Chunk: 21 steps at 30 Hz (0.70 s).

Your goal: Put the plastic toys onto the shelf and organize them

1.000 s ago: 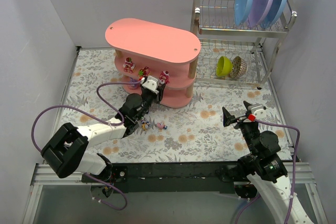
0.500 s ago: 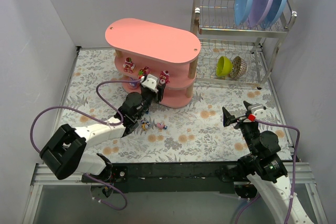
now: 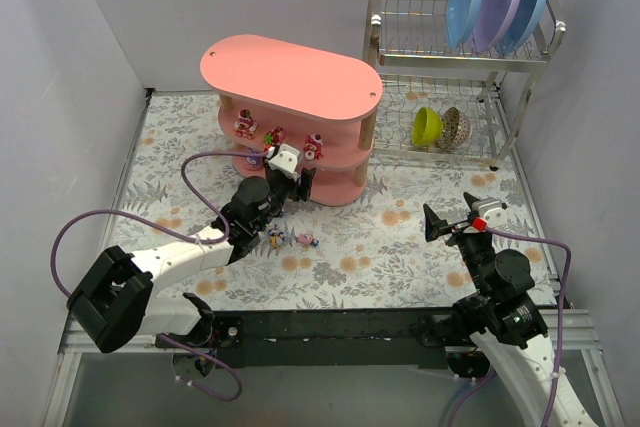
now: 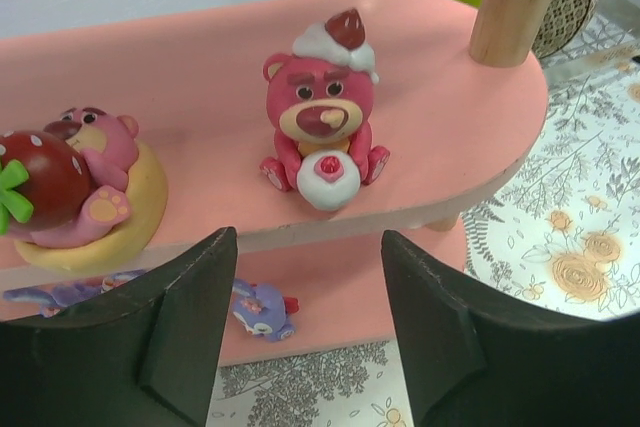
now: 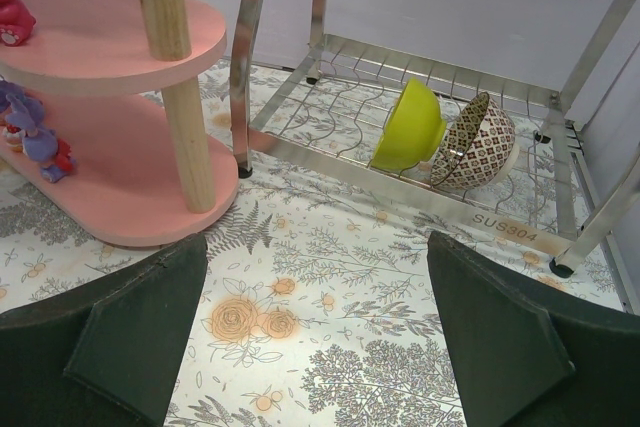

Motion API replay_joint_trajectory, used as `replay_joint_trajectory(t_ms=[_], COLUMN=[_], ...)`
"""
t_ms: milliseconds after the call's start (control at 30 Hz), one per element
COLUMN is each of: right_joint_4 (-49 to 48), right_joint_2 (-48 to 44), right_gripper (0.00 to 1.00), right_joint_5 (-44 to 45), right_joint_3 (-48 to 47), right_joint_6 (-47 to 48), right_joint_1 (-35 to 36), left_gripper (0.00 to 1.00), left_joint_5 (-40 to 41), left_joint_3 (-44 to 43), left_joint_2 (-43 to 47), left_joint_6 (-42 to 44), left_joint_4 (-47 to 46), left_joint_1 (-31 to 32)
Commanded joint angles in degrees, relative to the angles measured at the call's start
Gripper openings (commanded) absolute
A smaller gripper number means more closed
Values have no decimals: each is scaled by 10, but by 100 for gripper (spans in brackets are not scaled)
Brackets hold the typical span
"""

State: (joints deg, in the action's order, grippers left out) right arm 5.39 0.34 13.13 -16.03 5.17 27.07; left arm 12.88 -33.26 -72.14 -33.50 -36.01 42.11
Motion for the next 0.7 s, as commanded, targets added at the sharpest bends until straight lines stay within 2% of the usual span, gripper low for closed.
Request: replay_joint_trajectory(t_ms=[0,367,500,667], right_joint_4=[-32,-34,-34,-35], right_joint_2=[-118,-118,-118,-118], right_gripper=[98,98,98,98], right_joint_5=[1,1,1,2], right_joint_3=[-1,-1,-1,-2], right_joint_6=[5,5,5,6], right_joint_1=[3,3,3,3], left_gripper=[61,68,74,86], left_joint_5=[8,12,17,43], left_joint_3=[6,6,4,20], left_joint_2=[22,52,81,129], left_joint_6=[-5,-23,-51,-123], left_joint_4=[43,84,128,203], left_joint_1=[-2,-2,-2,-2])
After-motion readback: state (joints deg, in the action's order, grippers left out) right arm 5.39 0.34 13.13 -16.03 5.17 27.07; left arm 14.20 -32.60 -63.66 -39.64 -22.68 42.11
